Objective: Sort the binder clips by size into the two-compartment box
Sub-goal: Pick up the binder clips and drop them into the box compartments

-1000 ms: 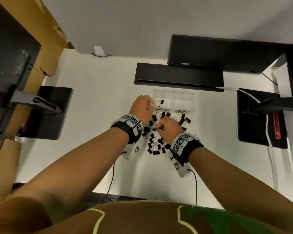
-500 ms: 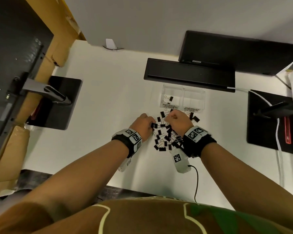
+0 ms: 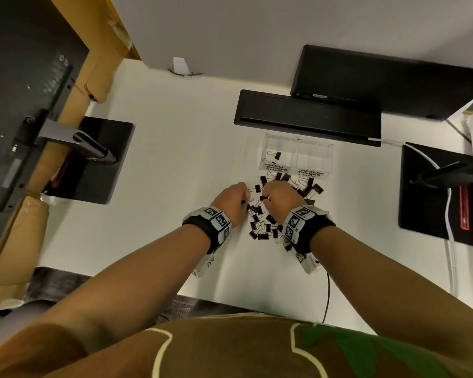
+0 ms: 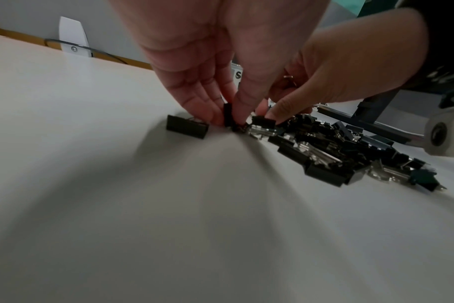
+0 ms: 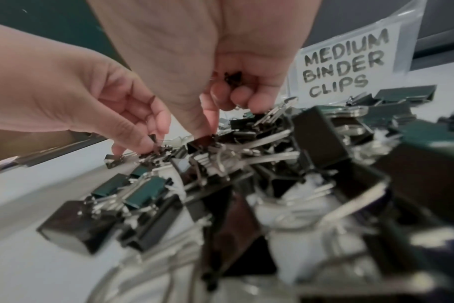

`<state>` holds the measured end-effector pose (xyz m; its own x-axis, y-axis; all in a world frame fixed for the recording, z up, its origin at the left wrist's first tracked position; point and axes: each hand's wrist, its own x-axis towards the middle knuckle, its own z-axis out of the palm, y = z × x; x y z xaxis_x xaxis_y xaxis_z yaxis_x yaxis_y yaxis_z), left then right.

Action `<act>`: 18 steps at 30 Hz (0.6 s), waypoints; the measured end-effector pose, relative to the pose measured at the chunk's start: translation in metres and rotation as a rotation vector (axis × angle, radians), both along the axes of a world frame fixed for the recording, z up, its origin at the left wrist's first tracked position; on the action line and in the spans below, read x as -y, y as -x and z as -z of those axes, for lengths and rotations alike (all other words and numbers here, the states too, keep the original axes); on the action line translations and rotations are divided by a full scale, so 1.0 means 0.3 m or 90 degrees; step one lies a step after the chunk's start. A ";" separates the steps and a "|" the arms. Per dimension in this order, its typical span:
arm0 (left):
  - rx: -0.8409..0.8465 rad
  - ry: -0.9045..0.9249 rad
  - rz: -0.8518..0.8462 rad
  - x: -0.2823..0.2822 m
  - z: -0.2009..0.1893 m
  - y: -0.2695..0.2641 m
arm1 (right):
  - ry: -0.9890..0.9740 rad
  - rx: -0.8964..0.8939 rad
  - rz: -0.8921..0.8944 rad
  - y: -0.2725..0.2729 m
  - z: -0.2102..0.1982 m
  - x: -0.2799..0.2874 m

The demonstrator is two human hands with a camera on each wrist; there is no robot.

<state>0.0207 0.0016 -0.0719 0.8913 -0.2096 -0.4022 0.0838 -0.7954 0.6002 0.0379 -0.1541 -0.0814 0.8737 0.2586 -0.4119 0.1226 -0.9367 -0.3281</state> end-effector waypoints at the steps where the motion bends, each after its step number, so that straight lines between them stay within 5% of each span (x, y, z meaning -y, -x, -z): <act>1: -0.003 -0.006 -0.001 0.000 0.001 0.001 | -0.010 0.009 0.003 0.004 0.001 0.002; 9: 0.023 -0.018 -0.005 -0.001 0.016 0.006 | -0.048 -0.035 0.052 -0.019 -0.036 0.028; 15: 0.045 -0.001 -0.001 -0.008 0.007 0.017 | -0.193 0.000 0.165 -0.026 -0.089 0.053; 18: 0.035 -0.013 0.035 -0.015 0.010 0.029 | -0.169 -0.016 0.122 -0.041 -0.105 0.068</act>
<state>0.0120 0.0060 -0.0748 0.8995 -0.2516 -0.3573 0.0066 -0.8097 0.5868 0.0501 -0.1745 -0.0499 0.9070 0.1923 -0.3747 -0.0590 -0.8229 -0.5651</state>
